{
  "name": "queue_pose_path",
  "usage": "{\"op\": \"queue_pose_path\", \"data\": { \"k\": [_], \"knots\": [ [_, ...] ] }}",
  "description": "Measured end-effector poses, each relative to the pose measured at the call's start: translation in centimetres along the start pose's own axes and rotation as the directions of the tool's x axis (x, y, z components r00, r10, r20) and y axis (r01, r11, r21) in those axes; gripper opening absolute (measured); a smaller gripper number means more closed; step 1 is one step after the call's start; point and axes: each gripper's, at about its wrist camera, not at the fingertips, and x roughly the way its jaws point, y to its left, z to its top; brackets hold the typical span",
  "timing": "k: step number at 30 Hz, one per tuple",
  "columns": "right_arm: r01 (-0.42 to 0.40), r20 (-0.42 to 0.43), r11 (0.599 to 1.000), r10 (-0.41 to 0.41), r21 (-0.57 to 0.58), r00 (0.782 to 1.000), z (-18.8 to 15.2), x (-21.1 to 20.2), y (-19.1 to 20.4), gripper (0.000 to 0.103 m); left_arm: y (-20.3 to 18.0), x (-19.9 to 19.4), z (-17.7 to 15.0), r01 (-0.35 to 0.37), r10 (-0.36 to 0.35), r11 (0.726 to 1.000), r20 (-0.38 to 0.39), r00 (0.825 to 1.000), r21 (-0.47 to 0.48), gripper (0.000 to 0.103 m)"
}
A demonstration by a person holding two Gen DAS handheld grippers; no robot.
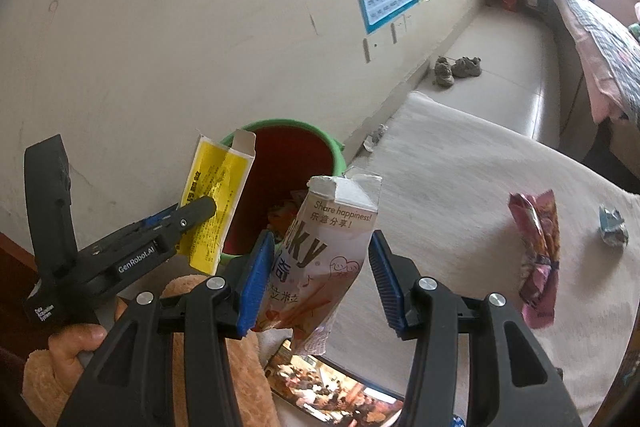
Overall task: Collect trash
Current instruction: 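Carry the yellow strips and Pocky box over the green bin with both grippers, then open both grippers to drop the strips and box into the bin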
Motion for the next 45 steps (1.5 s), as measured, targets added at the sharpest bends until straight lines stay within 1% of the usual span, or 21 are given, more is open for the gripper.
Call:
{"op": "queue_pose_path", "data": {
  "k": [11, 16, 25, 33, 44, 45],
  "knots": [
    [0.001, -0.022, 0.998, -0.002, -0.06, 1.0, 1.6, 2.6, 2.3, 0.048, 3.0, 0.5, -0.2, -0.056, 0.056, 0.997, -0.002, 0.998, -0.052, 0.037],
    [0.002, -0.028, 0.997, -0.005, -0.074, 1.0, 2.3, 3.9, 3.2, 0.048, 3.4, 1.0, 0.2, -0.071, 0.071, 0.996, 0.004, 0.997, -0.054, 0.037],
    [0.013, -0.013, 0.989, -0.015, -0.147, 1.0, 3.8, 6.1, 5.1, 0.048, 4.2, 1.5, 0.9, -0.118, 0.119, 0.992, 0.016, 0.993, -0.04, 0.037],
    [0.015, -0.025, 0.985, -0.019, -0.172, 0.999, 4.5, 8.1, 5.9, 0.048, 5.0, 2.3, 1.6, -0.132, 0.133, 0.99, 0.018, 0.991, -0.045, 0.037],
    [0.014, -0.02, 0.983, -0.018, -0.183, 1.0, 4.7, 8.3, 6.4, 0.048, 5.0, 3.3, 1.6, -0.139, 0.139, 0.99, 0.0, 0.99, -0.038, 0.038],
    [0.012, -0.02, 0.983, -0.016, -0.182, 1.0, 4.7, 8.3, 6.3, 0.049, 4.9, 3.5, 1.6, -0.136, 0.136, 0.99, -0.005, 0.991, -0.034, 0.038]
  ]
}}
